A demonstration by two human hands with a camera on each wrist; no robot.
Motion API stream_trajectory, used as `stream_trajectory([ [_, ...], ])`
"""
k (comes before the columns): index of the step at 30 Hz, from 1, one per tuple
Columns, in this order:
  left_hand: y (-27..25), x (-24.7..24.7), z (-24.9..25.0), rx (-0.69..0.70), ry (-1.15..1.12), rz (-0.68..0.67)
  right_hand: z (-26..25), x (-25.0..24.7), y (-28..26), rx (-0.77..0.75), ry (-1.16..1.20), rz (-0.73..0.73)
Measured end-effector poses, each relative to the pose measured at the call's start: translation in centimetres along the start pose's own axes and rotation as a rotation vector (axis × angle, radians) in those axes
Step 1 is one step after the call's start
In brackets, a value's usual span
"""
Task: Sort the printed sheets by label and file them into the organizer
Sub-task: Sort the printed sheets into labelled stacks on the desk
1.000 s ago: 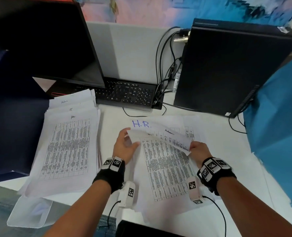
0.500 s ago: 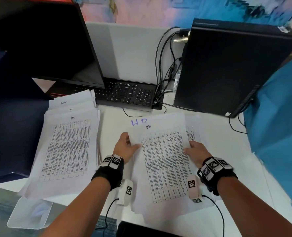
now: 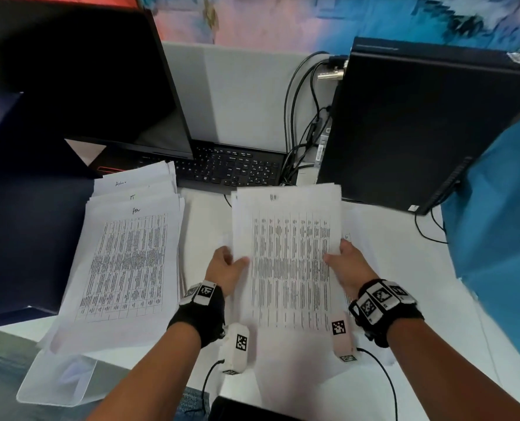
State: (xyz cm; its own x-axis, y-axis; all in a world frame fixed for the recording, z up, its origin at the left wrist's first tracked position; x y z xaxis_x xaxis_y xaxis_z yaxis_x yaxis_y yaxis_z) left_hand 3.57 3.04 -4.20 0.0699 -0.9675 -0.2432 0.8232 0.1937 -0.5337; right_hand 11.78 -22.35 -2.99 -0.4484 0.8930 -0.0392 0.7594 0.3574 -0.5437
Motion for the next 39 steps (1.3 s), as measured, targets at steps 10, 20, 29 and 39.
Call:
stream_trajectory([
  [10, -4.3, -3.9, 9.4, 0.510, -0.042, 0.291, -11.6, 3.8, -3.4, -0.526, 0.083, 0.099],
  [20, -4.0, -4.8, 9.9, 0.475, -0.264, 0.257, -12.1, 5.7, -3.1, -0.490, 0.001, 0.072],
  [29, -4.2, -7.6, 11.2, 0.482, -0.309, 0.246, -12.4, 6.2, -0.4, -0.453, -0.046, 0.106],
  [39, -5.0, -15.2, 5.9, 0.368, -0.375, 0.579, -10.8, 14.1, 2.5, -0.154, -0.285, -0.175],
])
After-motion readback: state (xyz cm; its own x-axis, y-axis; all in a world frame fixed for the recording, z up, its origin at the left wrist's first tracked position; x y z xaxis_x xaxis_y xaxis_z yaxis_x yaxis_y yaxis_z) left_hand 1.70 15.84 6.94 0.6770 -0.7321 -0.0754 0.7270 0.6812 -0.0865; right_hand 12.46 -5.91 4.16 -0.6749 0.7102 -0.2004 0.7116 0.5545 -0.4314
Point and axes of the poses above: each hand's wrist, its own y-axis towards the middle knuckle, its own x-axis out of the palm, z = x × y, the point moved 5 cm from there along y, towards the middle knuckle, and after that the axes turned 15 degrees about -z, right-handed, at the moved point
